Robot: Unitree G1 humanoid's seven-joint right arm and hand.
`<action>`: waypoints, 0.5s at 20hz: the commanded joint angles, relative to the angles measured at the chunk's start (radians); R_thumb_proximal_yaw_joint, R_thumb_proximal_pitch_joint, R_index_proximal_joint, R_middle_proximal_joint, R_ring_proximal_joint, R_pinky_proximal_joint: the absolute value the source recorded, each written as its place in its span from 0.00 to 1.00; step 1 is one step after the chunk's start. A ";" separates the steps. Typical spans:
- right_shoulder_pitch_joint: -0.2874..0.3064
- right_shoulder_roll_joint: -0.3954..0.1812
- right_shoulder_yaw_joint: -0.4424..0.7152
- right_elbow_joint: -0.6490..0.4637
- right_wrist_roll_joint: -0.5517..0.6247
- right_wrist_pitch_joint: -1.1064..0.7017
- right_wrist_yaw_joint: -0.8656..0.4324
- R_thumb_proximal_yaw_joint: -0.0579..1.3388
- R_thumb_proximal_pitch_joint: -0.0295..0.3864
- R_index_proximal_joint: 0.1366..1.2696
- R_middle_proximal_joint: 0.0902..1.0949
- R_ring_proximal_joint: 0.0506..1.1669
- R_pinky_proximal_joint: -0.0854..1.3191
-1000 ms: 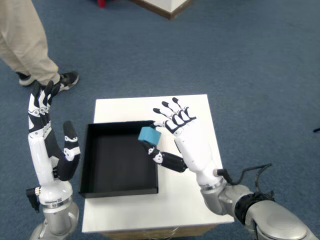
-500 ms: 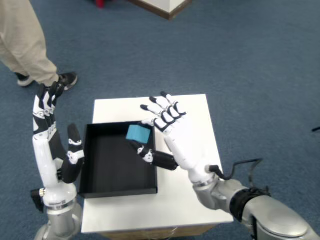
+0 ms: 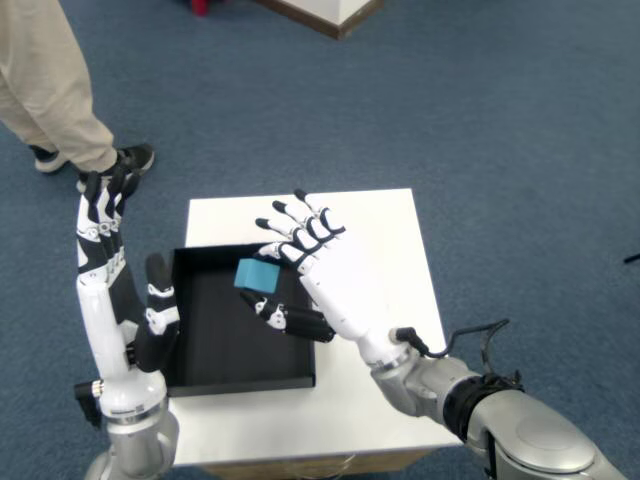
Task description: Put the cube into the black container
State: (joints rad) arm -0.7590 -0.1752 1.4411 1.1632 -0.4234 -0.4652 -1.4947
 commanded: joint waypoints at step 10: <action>-0.051 0.008 -0.010 -0.072 0.001 0.108 0.210 0.90 0.50 0.81 0.31 0.22 0.18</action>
State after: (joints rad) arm -0.7588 -0.1635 1.4457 1.1200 -0.4242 -0.3755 -1.2737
